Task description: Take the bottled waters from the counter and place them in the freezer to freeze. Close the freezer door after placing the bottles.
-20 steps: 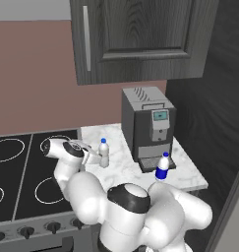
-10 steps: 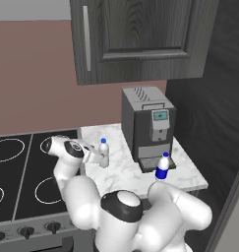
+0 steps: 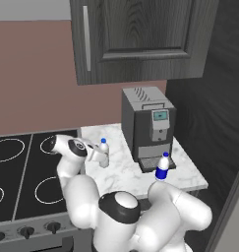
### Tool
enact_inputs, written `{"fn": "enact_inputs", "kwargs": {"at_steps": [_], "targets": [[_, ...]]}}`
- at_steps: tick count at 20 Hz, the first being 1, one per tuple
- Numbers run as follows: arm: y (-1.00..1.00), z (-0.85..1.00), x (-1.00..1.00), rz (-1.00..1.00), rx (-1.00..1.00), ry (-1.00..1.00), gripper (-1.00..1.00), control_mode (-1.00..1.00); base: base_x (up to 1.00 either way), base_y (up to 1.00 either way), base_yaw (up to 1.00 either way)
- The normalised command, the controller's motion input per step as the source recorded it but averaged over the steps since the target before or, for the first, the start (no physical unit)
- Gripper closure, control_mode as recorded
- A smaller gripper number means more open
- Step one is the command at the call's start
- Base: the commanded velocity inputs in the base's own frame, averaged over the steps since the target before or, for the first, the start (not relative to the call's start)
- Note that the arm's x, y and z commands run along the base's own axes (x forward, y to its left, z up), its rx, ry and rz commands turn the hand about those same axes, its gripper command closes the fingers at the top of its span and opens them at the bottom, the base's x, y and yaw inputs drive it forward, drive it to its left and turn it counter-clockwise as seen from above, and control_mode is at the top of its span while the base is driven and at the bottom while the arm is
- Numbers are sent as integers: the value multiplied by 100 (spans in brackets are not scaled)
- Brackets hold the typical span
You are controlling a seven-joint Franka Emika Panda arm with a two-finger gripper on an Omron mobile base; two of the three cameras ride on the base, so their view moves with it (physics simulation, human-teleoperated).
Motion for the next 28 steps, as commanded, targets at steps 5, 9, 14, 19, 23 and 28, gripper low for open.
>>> {"fn": "enact_inputs", "kwargs": {"at_steps": [5,9,14,19,23,28], "targets": [[-12,-7,5,-2,0,4,-100,-100,0,0,0],[-4,-11,3,-2,-2,1,-100,-100,0,0,0],[0,0,0,0,0,0,-100,-100,0,0,0],[0,0,0,0,0,0,100,-100,0,0,0],[0,0,0,0,0,0,100,-100,0,0,0],[0,0,0,0,0,0,100,-100,0,0,0]]}}
